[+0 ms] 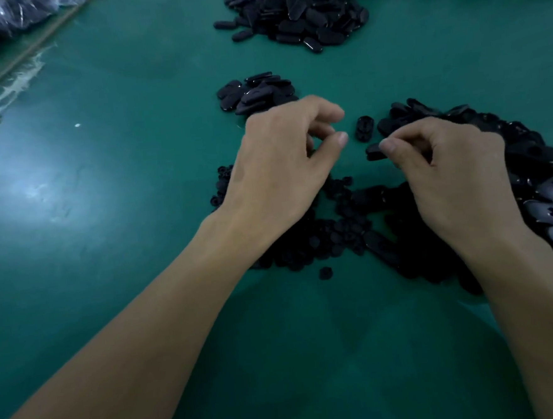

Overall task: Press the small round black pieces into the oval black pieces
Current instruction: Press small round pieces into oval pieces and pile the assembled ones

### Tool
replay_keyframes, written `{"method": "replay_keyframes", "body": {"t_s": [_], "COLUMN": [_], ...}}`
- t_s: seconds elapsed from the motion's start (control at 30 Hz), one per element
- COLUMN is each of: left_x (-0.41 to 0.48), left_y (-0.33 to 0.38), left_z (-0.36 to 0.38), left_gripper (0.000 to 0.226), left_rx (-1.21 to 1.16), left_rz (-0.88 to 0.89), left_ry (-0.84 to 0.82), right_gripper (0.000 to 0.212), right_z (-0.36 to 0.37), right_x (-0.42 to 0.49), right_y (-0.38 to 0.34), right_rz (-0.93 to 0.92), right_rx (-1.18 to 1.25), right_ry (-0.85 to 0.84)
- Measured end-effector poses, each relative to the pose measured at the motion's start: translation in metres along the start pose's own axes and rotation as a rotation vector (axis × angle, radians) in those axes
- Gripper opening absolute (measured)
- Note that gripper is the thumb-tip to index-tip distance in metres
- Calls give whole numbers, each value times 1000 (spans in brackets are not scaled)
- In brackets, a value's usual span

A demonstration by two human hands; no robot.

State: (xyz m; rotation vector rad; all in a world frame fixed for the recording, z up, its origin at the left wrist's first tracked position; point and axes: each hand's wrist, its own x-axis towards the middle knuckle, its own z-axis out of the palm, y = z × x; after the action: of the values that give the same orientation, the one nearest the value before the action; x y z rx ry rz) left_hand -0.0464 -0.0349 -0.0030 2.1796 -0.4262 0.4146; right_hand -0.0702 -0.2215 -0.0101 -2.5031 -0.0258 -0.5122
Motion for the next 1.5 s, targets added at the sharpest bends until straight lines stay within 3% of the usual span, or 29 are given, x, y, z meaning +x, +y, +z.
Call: {"method": "replay_keyframes", "body": {"t_s": [0.23, 0.4, 0.6, 0.8, 0.97, 1.13, 1.33, 1.5], "left_x": [0, -2, -1, -1, -1, -1, 0, 0], "left_y": [-3, -3, -3, -3, -3, -2, 9, 7], "left_z": [1, 3, 2, 2, 1, 0, -3, -3], "left_gripper": [5, 7, 7, 6, 6, 9, 20, 10], "left_rx": [-12, 10, 33, 31, 24, -3, -248, -369], "left_rz": [-52, -54, -40, -39, -43, -35, -82, -136], "left_ry": [18, -18, -11, -14, -8, -2, -46, -103], "right_gripper": [34, 21, 40, 19, 16, 20, 17, 16], "right_z": [-1, 1, 0, 0, 1, -1, -2, 0], "right_x": [0, -3, -2, -1, -2, -3, -5, -6], "right_y": [4, 1, -1, 0, 0, -4, -17, -18], "right_rz": [14, 43, 24, -9, -7, -57, -203, -289], "right_rx": [-128, -140, -91, -90, -69, 44, 225, 193], "right_ry": [-84, -149, -157, -204, -149, 11, 96, 154]}}
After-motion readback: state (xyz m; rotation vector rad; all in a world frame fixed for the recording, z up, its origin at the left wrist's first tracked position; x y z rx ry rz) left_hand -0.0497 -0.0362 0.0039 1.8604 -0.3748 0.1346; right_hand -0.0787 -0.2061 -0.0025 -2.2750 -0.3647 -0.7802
